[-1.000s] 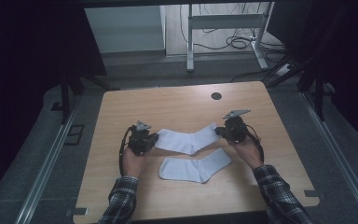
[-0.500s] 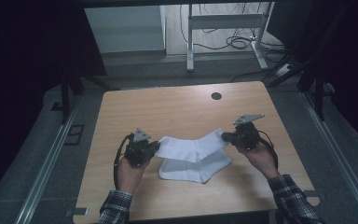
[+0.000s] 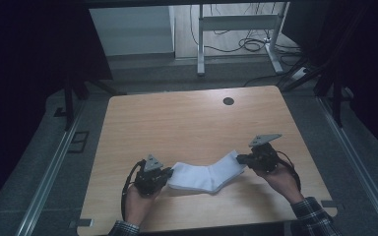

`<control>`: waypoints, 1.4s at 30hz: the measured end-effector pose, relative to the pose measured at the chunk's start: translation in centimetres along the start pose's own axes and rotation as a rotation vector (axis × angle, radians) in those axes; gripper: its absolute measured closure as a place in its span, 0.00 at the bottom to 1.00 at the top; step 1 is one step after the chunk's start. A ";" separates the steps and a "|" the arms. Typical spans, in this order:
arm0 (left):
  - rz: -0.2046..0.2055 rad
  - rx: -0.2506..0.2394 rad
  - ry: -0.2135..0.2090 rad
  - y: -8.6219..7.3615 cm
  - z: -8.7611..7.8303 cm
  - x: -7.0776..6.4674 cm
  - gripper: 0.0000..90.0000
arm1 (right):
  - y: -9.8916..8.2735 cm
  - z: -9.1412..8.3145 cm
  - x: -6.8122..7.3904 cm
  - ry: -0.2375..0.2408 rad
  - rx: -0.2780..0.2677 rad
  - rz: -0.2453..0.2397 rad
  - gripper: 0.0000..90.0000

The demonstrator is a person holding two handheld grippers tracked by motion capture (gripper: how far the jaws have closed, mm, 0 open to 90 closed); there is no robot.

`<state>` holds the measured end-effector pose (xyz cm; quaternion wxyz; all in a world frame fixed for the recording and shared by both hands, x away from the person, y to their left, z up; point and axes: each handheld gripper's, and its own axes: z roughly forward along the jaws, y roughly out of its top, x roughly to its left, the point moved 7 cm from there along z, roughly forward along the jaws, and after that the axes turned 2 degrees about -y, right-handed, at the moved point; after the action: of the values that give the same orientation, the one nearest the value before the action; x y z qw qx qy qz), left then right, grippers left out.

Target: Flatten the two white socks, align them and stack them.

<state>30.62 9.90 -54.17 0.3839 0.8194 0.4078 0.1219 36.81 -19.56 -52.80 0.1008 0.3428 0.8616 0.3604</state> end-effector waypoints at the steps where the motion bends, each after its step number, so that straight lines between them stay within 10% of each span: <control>1: 0.000 0.000 0.000 0.0 0.0 0.0 0.94 | 0.0 0.0 0.0 0.000 0.000 0.000 0.93; 16: 0.039 0.062 0.081 -1.4 2.7 0.9 0.91 | -1.9 2.9 -0.8 -0.050 0.086 -0.026 0.91; 24: 0.014 0.041 0.144 -1.3 2.5 1.4 0.53 | -1.7 2.3 -1.1 -0.084 0.052 -0.035 0.71; 32: -0.057 0.053 0.109 -2.0 3.2 2.1 0.41 | -1.4 3.1 -1.1 -0.077 0.031 -0.017 0.54; 42: -0.049 0.067 0.089 -2.2 4.1 1.8 0.49 | -2.3 4.3 -1.3 -0.079 0.068 -0.011 0.54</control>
<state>32.64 9.95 -58.71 0.3406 0.8153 0.4484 0.1347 38.40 -19.22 -57.59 0.1250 0.3551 0.8706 0.3166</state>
